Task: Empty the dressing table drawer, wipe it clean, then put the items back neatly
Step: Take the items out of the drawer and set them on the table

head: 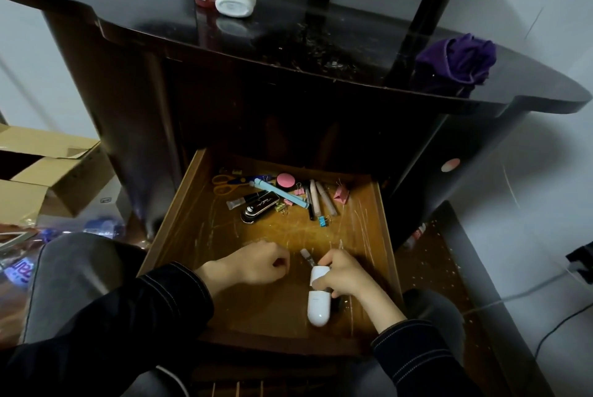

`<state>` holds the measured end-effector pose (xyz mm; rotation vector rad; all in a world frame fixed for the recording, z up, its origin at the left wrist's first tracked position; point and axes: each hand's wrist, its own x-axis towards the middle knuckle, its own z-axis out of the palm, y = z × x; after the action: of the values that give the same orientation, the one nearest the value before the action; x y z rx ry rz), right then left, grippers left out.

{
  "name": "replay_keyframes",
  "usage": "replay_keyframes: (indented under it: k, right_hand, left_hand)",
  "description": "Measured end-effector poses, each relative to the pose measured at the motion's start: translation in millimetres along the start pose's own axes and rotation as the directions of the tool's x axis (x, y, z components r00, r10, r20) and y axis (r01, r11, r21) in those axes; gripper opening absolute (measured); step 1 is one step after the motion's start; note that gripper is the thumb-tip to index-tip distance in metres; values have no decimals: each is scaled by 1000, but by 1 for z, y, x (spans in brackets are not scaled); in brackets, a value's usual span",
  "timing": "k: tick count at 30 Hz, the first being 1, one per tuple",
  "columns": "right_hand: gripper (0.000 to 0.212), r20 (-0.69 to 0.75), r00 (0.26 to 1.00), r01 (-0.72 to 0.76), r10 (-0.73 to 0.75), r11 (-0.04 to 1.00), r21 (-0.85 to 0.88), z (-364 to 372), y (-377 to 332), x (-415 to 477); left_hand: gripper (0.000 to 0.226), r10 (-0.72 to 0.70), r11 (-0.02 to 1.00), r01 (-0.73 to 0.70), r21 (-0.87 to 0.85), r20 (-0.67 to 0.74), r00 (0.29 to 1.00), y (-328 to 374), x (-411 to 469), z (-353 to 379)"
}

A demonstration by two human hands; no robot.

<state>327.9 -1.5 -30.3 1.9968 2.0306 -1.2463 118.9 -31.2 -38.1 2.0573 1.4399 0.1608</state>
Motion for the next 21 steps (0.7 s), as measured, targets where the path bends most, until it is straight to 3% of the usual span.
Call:
replay_keyframes:
  k: [2,5,8,11,13,16,18,21]
  right_hand:
    - [35,19,1000,19,-20,997,71,-1,-1,0]
    - [39,27,998,42,-52,957,286,-7,-3,-2]
    - [40,30,985,121,-169,808,576,-14,-8,-4]
    - [37,1,964,173,-265,635,753,-16,-11,-3]
    - [29,-39,976,158,-215,570,807,-16,-11,-2]
    - [19,-172,978,206,-119,678,706,-11,-6,-1]
    - [17,-242,964,229,-112,811,538,-7,-3,2]
    - [18,-159,973,212,-168,922,325,-11,-10,14]
  left_hand:
    - [17,0,999,1,-42,15,1000,0,0,0]
    - [23,-35,987,37,-153,19,999,5,0,-2]
    - [49,-103,934,108,-339,34,994,14,-1,-7]
    - [46,-94,760,114,-640,65,993,18,-3,-13]
    - [39,-103,647,99,-756,42,994,18,-5,-18]
    - [37,-290,616,64,-785,-150,945,17,-6,-29]
    - [37,-447,549,12,-836,-282,849,11,-8,-38]
    - [38,-635,386,-140,-912,-372,676,-5,-11,-49]
